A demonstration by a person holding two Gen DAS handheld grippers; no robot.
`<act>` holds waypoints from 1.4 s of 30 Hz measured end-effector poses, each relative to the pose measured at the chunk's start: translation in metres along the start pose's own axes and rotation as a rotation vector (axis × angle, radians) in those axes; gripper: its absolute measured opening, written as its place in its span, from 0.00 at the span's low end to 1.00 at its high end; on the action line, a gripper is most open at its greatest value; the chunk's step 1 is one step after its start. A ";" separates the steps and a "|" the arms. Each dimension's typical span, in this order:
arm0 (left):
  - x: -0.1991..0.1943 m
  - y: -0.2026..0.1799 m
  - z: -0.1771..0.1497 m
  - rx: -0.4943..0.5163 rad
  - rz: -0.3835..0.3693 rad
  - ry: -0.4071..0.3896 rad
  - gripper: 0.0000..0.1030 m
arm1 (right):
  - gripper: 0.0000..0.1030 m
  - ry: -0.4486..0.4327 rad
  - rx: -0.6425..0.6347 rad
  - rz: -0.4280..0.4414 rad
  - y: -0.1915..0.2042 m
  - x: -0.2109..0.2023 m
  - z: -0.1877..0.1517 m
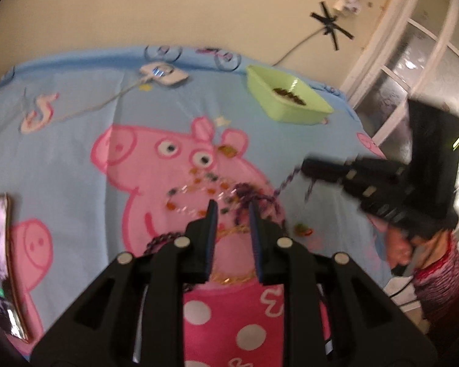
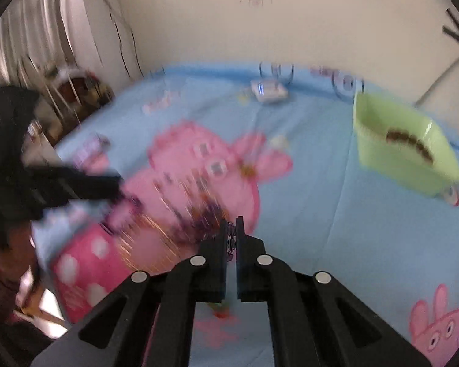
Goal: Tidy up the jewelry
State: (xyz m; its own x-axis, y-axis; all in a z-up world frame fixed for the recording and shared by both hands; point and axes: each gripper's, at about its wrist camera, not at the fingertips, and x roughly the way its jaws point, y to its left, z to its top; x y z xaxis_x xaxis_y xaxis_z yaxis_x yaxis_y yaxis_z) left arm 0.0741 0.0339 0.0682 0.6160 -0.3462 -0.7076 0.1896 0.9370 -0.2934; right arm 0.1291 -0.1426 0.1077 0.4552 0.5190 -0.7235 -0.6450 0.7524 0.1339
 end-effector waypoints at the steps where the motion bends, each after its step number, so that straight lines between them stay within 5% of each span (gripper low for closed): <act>1: -0.002 -0.009 0.003 0.032 0.001 -0.018 0.39 | 0.00 -0.032 -0.011 -0.004 0.004 -0.010 0.009; 2: -0.003 -0.014 0.005 0.051 0.005 -0.034 0.60 | 0.00 -0.071 -0.024 -0.008 0.008 -0.023 0.018; 3: -0.006 -0.021 0.006 0.068 0.012 -0.058 0.70 | 0.00 -0.104 -0.033 -0.011 0.012 -0.032 0.028; 16: 0.017 -0.083 0.055 0.243 0.017 -0.148 0.71 | 0.00 -0.401 -0.129 -0.075 0.036 -0.138 0.096; 17: 0.023 -0.085 0.058 0.247 0.018 -0.139 0.68 | 0.00 -0.423 -0.134 -0.081 0.037 -0.146 0.101; 21: 0.045 -0.088 0.072 0.254 -0.014 -0.062 0.05 | 0.00 -0.476 -0.141 -0.111 0.033 -0.167 0.109; 33: 0.018 -0.087 0.149 0.150 -0.113 -0.108 0.05 | 0.00 -0.476 0.004 -0.097 -0.031 -0.154 0.100; 42: 0.071 -0.108 0.227 0.045 -0.190 -0.068 0.05 | 0.00 -0.382 0.179 -0.077 -0.110 -0.097 0.098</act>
State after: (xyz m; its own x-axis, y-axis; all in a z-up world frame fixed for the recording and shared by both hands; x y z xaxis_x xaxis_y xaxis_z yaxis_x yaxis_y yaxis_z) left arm 0.2713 -0.0816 0.1953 0.6160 -0.5144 -0.5966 0.3405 0.8568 -0.3873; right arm 0.2162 -0.2362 0.2300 0.7140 0.5466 -0.4375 -0.4993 0.8356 0.2292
